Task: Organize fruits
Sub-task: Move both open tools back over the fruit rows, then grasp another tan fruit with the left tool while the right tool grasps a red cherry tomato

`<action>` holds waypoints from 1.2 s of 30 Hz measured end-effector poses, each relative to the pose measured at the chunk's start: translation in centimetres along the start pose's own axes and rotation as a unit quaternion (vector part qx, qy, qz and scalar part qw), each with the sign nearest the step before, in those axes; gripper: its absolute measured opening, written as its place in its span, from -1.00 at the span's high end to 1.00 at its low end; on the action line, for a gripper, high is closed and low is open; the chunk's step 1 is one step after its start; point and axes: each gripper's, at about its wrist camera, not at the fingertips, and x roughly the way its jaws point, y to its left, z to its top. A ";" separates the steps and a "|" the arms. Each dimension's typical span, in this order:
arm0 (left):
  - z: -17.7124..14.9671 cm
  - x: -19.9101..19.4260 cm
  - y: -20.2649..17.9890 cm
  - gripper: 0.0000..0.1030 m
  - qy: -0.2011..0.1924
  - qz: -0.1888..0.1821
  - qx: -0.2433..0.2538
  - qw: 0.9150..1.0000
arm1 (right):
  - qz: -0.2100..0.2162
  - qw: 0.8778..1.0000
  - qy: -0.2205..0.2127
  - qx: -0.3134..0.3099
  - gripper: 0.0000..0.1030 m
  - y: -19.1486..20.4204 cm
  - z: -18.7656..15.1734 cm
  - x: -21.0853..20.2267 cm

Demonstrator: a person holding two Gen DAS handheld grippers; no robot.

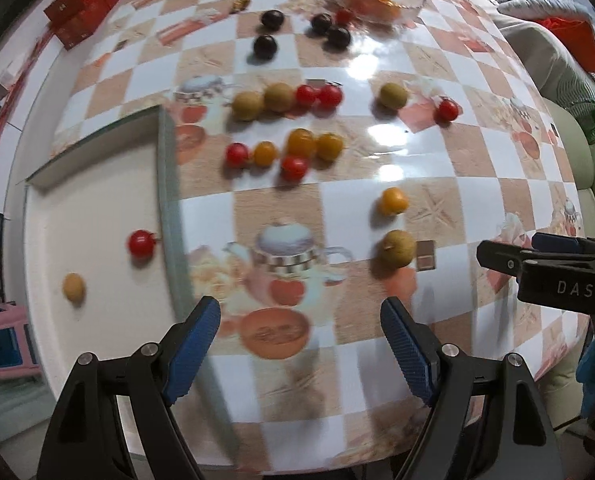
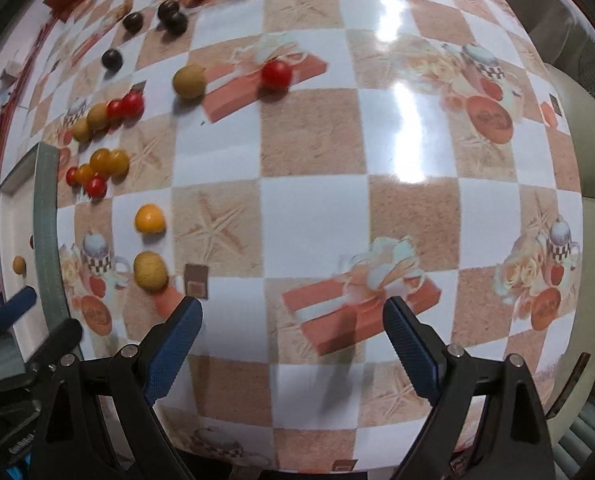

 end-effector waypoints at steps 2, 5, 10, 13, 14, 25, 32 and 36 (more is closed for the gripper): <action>0.3 0.6 -0.9 -0.62 0.004 -0.002 -0.001 1.000 | 0.001 1.000 -0.007 -0.001 -0.81 -0.6 0.6 -0.1; 0.7 1.4 -2.0 -0.62 0.005 -0.005 -0.005 1.000 | 0.002 1.000 -0.021 -0.009 -0.81 -1.2 2.1 -0.2; 1.5 3.1 -3.7 -0.62 0.007 0.001 -0.016 1.000 | 0.008 0.999 -0.035 -0.035 -0.81 -1.0 5.6 0.2; 1.6 4.0 -4.2 -0.62 0.012 0.011 -0.026 1.000 | 0.008 0.997 -0.047 -0.056 -0.81 -0.8 7.4 0.4; 1.6 4.3 -4.3 -0.62 0.013 0.013 -0.031 0.999 | 0.007 0.997 -0.052 -0.062 -0.81 -0.7 8.1 0.6; 1.9 6.2 -5.3 -0.61 0.014 0.024 -0.079 0.996 | -0.009 0.991 -0.075 -0.114 -0.56 2.1 12.7 2.0; 1.9 6.3 -5.6 -0.30 0.014 0.028 -0.083 0.996 | -0.018 0.985 -0.093 -0.142 0.11 5.9 13.7 2.8; 2.1 5.7 -5.2 0.12 0.011 0.026 -0.085 0.996 | 0.005 0.986 -0.092 -0.139 0.57 6.4 14.1 2.5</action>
